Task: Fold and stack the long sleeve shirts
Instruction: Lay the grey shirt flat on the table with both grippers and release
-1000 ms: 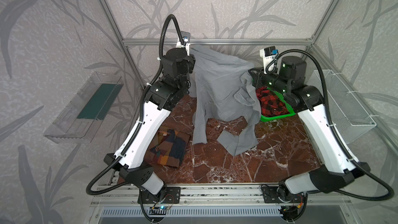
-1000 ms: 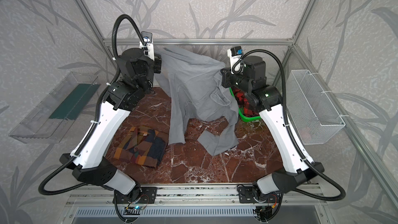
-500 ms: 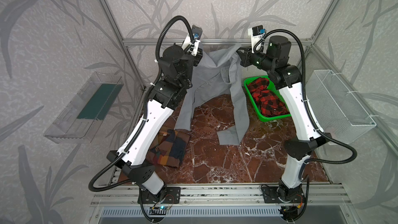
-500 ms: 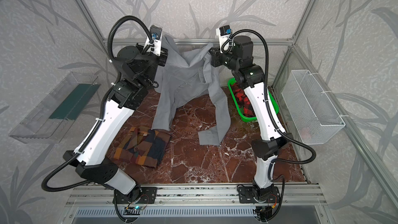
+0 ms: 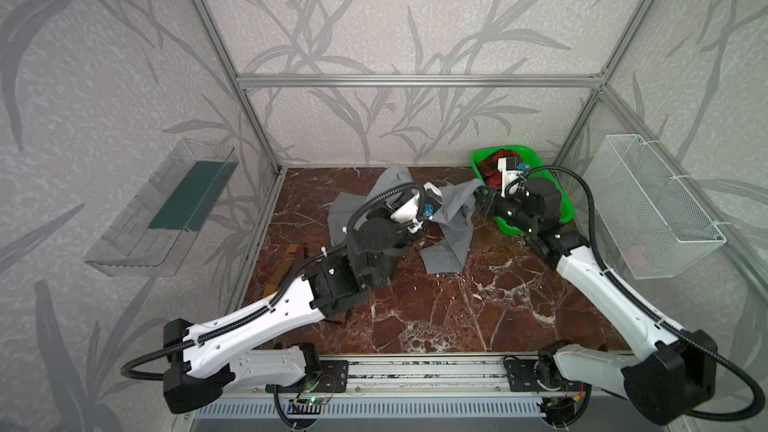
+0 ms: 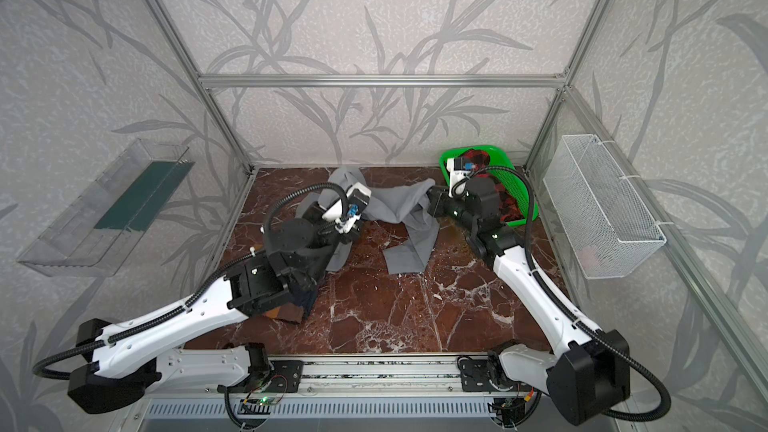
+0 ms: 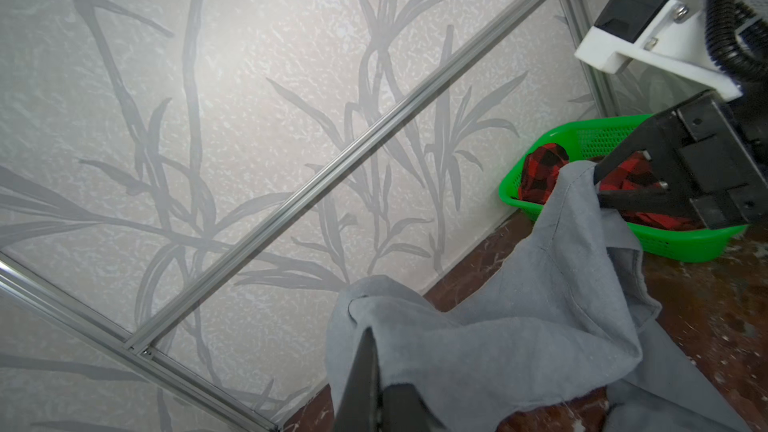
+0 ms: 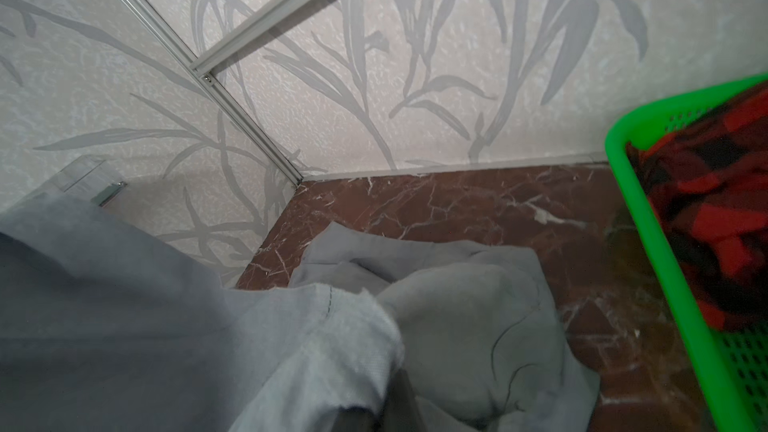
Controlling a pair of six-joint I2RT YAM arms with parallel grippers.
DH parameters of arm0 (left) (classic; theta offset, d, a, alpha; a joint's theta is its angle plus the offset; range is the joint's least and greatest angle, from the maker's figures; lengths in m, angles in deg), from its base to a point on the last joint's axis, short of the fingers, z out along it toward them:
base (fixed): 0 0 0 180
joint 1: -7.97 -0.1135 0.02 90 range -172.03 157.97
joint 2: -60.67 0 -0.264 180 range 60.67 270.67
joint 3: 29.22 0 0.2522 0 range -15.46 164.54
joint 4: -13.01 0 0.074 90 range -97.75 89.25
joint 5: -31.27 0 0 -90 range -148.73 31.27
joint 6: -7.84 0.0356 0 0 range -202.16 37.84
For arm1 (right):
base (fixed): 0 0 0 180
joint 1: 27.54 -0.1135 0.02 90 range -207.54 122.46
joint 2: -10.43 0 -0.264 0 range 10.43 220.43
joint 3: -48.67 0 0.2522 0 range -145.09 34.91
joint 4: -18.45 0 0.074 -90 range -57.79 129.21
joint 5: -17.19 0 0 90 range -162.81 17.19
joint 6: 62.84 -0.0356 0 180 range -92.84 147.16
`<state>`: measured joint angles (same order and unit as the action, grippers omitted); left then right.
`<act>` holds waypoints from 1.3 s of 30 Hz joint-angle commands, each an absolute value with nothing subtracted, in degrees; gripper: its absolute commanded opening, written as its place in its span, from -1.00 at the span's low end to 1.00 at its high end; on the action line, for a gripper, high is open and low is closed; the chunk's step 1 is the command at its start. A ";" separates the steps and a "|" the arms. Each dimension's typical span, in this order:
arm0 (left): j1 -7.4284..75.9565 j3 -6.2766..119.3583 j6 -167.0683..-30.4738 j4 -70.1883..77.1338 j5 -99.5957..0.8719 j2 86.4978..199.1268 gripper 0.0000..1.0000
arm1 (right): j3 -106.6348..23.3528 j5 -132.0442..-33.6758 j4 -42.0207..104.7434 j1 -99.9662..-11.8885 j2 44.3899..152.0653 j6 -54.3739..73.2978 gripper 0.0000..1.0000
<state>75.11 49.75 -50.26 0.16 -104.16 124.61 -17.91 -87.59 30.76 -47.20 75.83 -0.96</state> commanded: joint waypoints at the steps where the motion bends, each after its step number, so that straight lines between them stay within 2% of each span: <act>1: 81.00 45.61 -58.76 -0.95 -115.58 123.25 -1.00 | -11.56 -86.62 26.87 -47.06 67.56 -8.24 -1.00; 4: 85.66 44.27 -68.88 -10.00 -118.87 123.13 -1.00 | -6.87 -87.55 32.21 -47.23 60.24 -11.22 -1.00; 8: 89.65 43.49 -90.06 -25.13 -116.36 122.75 -1.00 | -1.80 -87.38 43.77 -47.41 51.53 -12.95 -1.00; 12: 93.57 40.88 -104.96 -33.03 -115.21 125.00 -1.00 | 3.18 -85.59 51.85 -48.59 45.30 -16.26 -1.00; 15: 95.62 39.08 -113.93 -36.68 -113.70 127.72 -0.88 | 4.42 -82.89 59.80 -50.49 42.73 -16.14 -1.00; 20: 97.82 36.64 -122.07 -38.24 -109.46 129.90 -0.47 | 9.14 -81.58 64.87 -52.05 39.59 -17.27 -1.00; 21: 98.16 36.67 -122.61 -38.69 -109.11 129.69 -0.36 | 9.60 -81.51 65.92 -52.07 39.06 -17.43 -0.93; 23: 98.26 36.92 -123.65 -39.75 -110.09 128.50 -0.04 | 9.41 -80.40 68.29 -52.02 37.93 -16.98 -0.53; 25: 97.99 36.33 -124.43 -40.69 -112.87 125.69 0.27 | 8.29 -78.45 69.50 -52.05 36.70 -16.16 -0.33; 29: 90.02 34.56 -120.73 -40.23 -107.02 119.08 0.61 | 4.39 -74.87 71.37 -52.06 36.68 -13.33 -0.01; 35: 68.51 27.65 -129.22 -45.21 -94.15 109.90 0.67 | -1.29 -73.67 73.16 -52.00 39.35 -9.86 0.27; 39: 56.85 23.02 -134.87 -47.12 -86.43 110.17 0.77 | -2.24 -75.14 73.41 -52.07 39.75 -10.25 0.41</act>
